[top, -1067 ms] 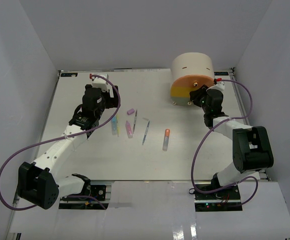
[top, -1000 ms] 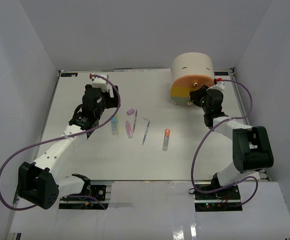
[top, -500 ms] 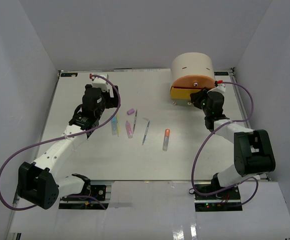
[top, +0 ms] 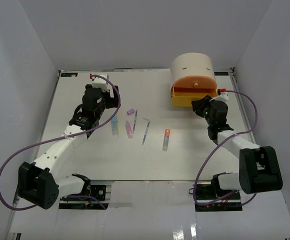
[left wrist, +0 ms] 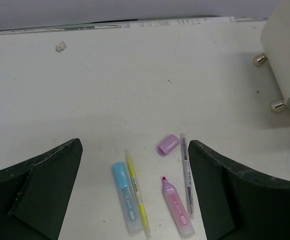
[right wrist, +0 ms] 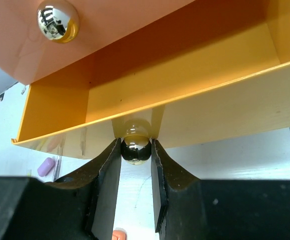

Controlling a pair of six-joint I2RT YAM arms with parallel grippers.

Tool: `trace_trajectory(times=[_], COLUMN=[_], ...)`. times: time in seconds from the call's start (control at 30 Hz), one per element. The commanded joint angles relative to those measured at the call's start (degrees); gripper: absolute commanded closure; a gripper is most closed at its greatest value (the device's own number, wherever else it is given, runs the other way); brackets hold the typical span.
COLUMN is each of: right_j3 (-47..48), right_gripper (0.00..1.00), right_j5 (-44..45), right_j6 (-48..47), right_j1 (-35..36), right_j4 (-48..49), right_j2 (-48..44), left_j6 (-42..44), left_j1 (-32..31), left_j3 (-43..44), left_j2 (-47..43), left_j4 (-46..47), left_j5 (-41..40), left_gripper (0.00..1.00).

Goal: Sort the stationery into containers
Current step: Open the drawer in the storage box.

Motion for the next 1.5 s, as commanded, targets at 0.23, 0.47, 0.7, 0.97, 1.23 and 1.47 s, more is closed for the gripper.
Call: trace_trajectory(times=[0.23,0.47,0.7,0.97,1.23,1.47], right_j3=[-1.8,-2.3,-1.8,-0.7,-0.4,0.3], right_gripper=[0.89,0.79,0.76,0.70,0.63,0.52], right_j5=[0.6,0.2,-0.8,0.2,0.9,2.9], right_j6=[0.7,0.4,0.0,0.7,0.8,-0.4], right_j1=[0.3,0.4,0.9,1.6,1.8,1.8], right_j4=[-3.2,-4.2,-4.4,-5.9,-6.6,-8.8], right_j2=[-5.5,-6.3,-5.8,-6.1,-6.7,-8.4], left_j6=[-0.3,-0.6,-0.9,-1.2,-1.3,-1.3], left_j1=[0.0,0.0,0.0,0.0,0.0,0.0], left_j3=[0.0,0.2,0.5,0.6,0.6,0.7], left_j2=[-1.1,-0.6,-0.1,0.3,0.6,0.9], left_j4=[0.3,0.1,-0.4,-0.5,-0.7,-0.7], left_j5=[0.9,1.3,1.3,1.5,1.7,1.9], left_gripper=[0.02,0.02,0.02,0.02,0.02,0.02])
